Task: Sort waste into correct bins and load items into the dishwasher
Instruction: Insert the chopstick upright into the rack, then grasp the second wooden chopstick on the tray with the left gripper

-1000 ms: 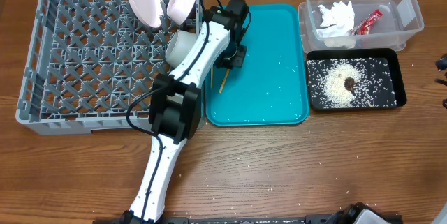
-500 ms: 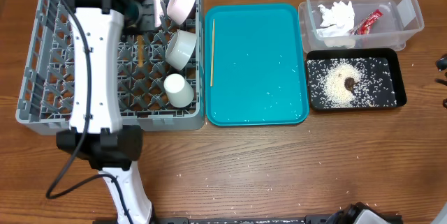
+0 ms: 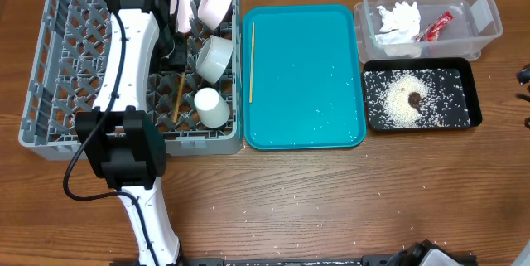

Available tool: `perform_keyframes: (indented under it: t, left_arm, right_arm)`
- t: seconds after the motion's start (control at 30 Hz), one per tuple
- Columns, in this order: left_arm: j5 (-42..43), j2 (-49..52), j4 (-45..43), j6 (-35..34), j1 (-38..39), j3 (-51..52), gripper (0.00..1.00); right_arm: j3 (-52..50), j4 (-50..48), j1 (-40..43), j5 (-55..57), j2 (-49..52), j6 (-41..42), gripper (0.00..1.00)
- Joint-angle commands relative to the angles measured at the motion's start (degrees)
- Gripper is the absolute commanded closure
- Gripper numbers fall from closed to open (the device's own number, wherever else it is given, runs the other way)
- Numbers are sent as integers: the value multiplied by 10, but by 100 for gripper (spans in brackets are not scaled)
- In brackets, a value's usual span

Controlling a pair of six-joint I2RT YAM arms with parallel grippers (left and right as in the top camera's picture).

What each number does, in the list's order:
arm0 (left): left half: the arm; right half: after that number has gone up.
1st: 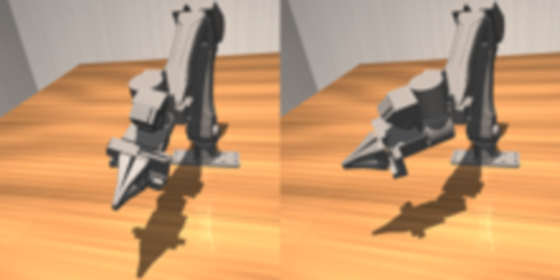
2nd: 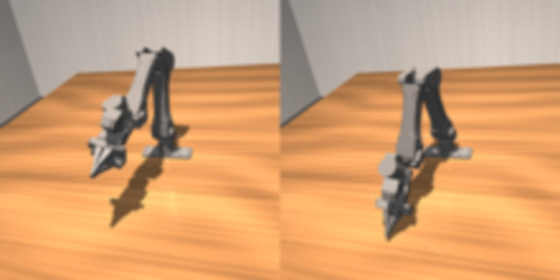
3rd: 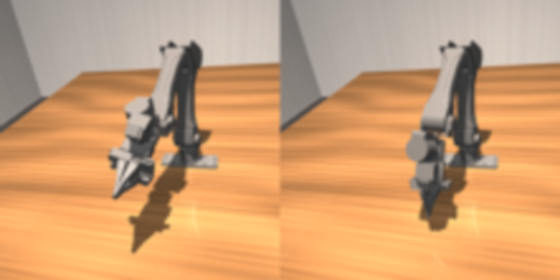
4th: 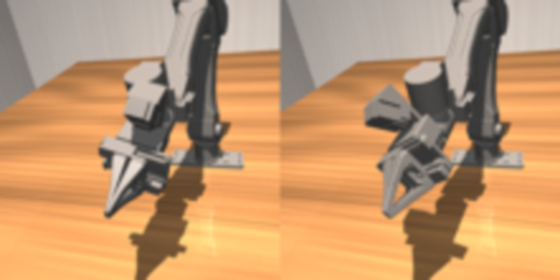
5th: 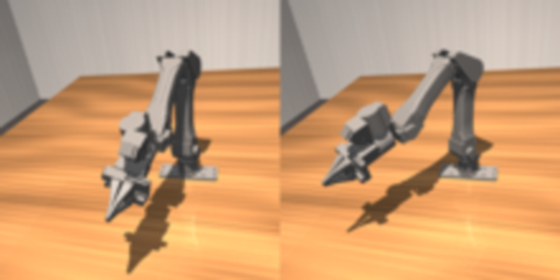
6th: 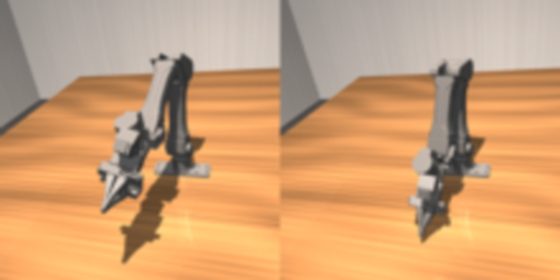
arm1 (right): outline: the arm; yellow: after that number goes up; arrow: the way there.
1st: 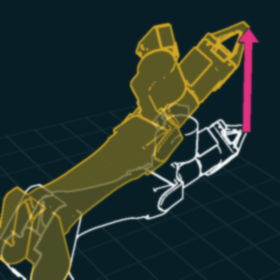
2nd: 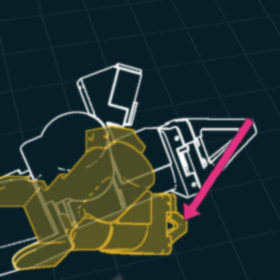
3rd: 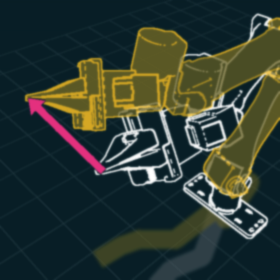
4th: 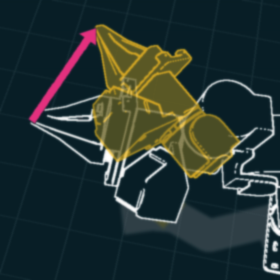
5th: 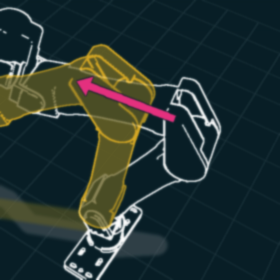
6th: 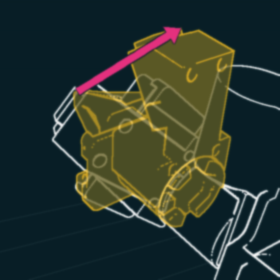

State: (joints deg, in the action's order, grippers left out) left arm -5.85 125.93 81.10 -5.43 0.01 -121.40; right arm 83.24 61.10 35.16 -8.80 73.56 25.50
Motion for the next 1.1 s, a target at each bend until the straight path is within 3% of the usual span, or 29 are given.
perform_keyframes:
  t: [0.0,0.13,0.2,0.3,0.43,0.5,0.73,1.07]
  left_arm:
    - [17,-7,4,6,5,-26,47]
    - [134,-15,22,-15,24,-161,48]
    - [163,-15,-1,-23,72,-215,48]
    - [127,-14,-36,-37,140,-206,48]
    - [-22,5,-105,-90,252,-123,43]
    - [-52,12,-130,-107,270,-91,39]
    - [-85,76,-243,-127,263,-21,38]
    - [-94,157,-302,-124,231,-21,35]
  right_arm:
    - [14,-3,1,-3,-1,2,0]
    - [14,-3,1,-3,-2,2,0]
    - [14,-3,1,-3,-2,2,0]
    - [14,-3,1,-3,-2,2,0]
    - [14,-3,1,-3,-2,2,0]
    - [14,-3,1,-3,-1,2,0]
    - [14,-3,1,-3,-1,2,0]
    - [14,-3,1,-3,-2,2,0]
